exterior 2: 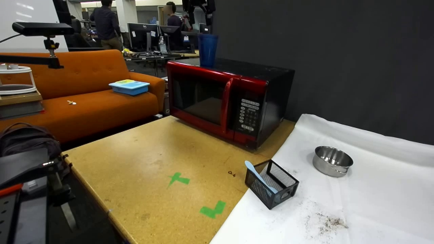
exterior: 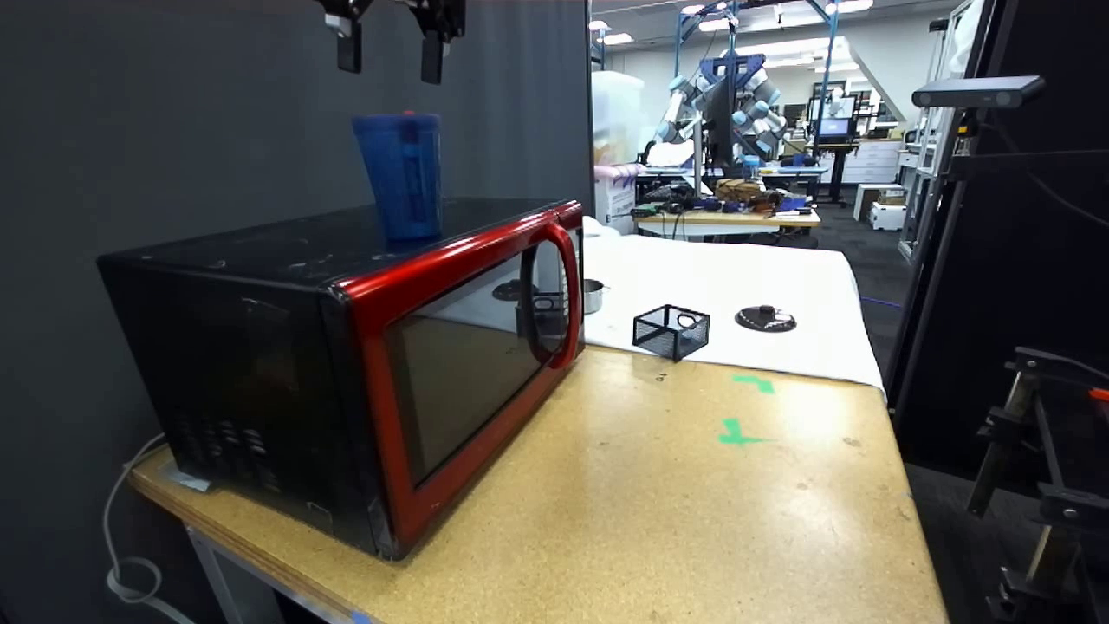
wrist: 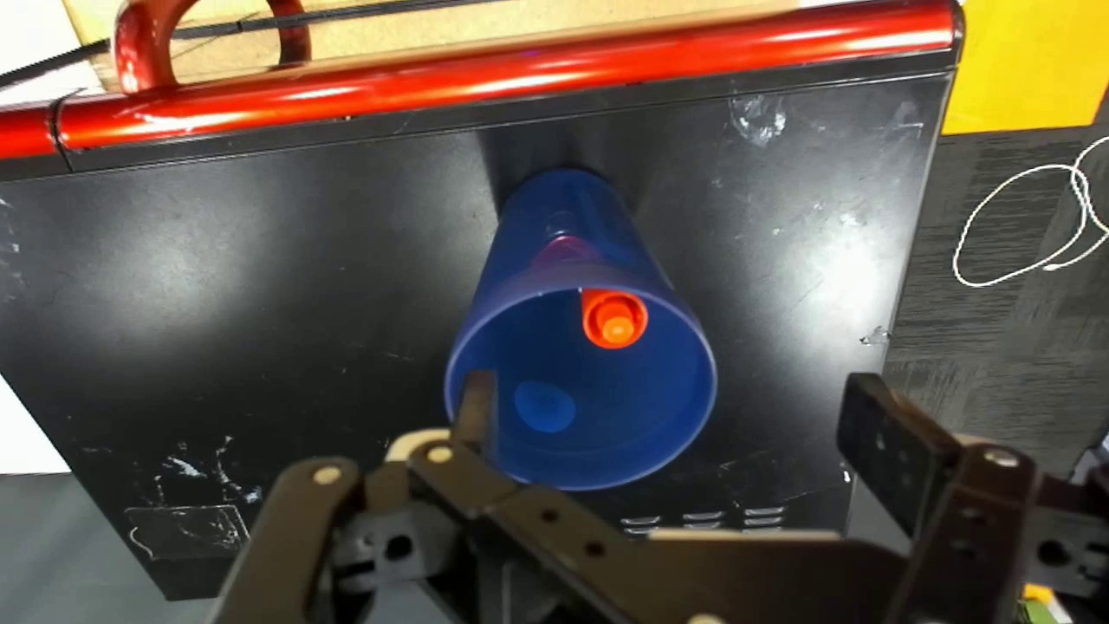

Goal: Remove the marker from the blue cup and put it on the table

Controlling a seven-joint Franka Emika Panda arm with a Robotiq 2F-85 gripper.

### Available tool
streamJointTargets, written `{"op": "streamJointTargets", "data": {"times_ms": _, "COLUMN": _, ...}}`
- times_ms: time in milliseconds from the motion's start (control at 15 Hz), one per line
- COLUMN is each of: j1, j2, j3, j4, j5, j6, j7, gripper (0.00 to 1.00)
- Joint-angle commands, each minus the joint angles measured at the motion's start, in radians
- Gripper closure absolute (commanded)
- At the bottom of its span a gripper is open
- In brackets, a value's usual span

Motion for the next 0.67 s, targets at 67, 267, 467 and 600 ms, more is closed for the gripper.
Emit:
{"op": "streamJointTargets", "data": {"times_ms": 67, "j1": 0.009, "j2": 0.017, "j3": -0.010, "j4": 0.013, "j5": -0.007, "j6": -0.023, "j7": 0.039, "gripper": 0.00}}
{"op": "streamJointTargets", "data": {"times_ms": 267, "j1": 0.005, "j2": 0.013, "j3": -0.011, "j4": -0.013, "j5": -0.005, "j6": -0.007, "j7": 0.050, "gripper": 0.00}}
{"op": "streamJointTargets", "data": {"times_ms": 467, "j1": 0.005, "j2": 0.005, "j3": -0.014, "j4": -0.031, "j5": -0.008, "j6": 0.003, "j7": 0.056, "gripper": 0.00}}
{"op": "streamJointTargets", "data": {"times_ms": 600, "j1": 0.006, "j2": 0.004, "j3": -0.014, "j4": -0.031, "j5": -0.011, "j6": 0.009, "j7": 0.052, "gripper": 0.00}}
